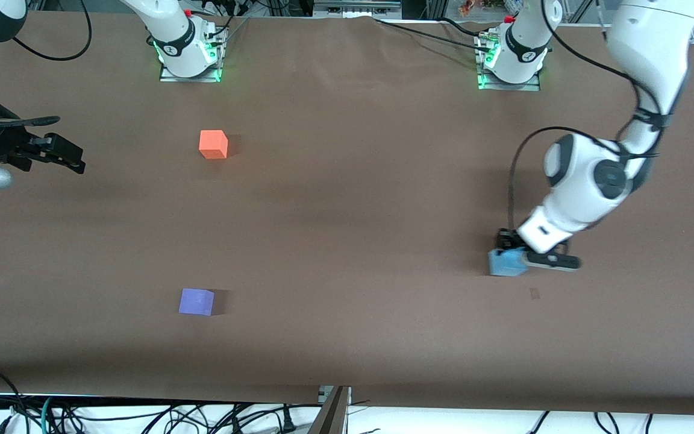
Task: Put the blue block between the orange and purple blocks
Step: 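Carry the blue cube with the left gripper toward the table middle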
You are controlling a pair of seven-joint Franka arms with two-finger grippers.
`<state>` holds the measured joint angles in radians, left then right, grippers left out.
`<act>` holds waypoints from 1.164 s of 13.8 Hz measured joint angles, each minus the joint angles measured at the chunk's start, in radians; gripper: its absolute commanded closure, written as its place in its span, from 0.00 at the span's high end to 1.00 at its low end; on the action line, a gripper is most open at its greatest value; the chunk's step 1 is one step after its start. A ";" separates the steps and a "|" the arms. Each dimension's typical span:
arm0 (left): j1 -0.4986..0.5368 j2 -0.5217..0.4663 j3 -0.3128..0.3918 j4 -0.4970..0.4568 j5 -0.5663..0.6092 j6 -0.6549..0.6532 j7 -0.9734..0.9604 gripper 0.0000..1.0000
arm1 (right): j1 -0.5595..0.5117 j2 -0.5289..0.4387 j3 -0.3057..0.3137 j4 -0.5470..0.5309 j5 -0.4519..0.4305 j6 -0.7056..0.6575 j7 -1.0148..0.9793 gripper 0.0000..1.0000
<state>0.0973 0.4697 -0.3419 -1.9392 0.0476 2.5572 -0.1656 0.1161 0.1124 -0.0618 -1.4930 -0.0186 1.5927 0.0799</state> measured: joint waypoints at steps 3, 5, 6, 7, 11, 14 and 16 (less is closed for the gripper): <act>-0.221 0.080 0.000 0.159 0.000 -0.090 -0.278 0.00 | 0.001 0.000 0.001 0.000 0.000 0.000 0.000 1.00; -0.363 0.183 0.006 0.326 0.000 -0.153 -0.449 0.00 | 0.000 0.001 0.001 0.000 0.000 0.000 0.000 1.00; -0.418 0.244 0.012 0.405 0.000 -0.164 -0.498 0.00 | 0.000 0.002 0.000 0.000 0.000 0.000 0.000 1.00; -0.457 0.306 0.017 0.474 0.000 -0.166 -0.521 0.00 | 0.000 0.004 0.000 0.000 0.000 0.000 0.000 1.00; -0.627 0.464 0.078 0.673 0.000 -0.165 -0.660 0.07 | 0.000 0.035 0.000 0.000 0.001 0.003 0.000 1.00; -0.764 0.484 0.132 0.739 0.000 -0.168 -0.822 1.00 | -0.001 0.053 -0.001 -0.001 0.001 0.003 0.000 1.00; -0.785 0.484 0.144 0.745 0.000 -0.170 -0.850 1.00 | -0.006 0.068 -0.002 -0.001 0.001 -0.001 0.000 1.00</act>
<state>-0.6874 0.9540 -0.1978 -1.1938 0.0476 2.3872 -1.0159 0.1105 0.1801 -0.0640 -1.4942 -0.0173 1.5921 0.0796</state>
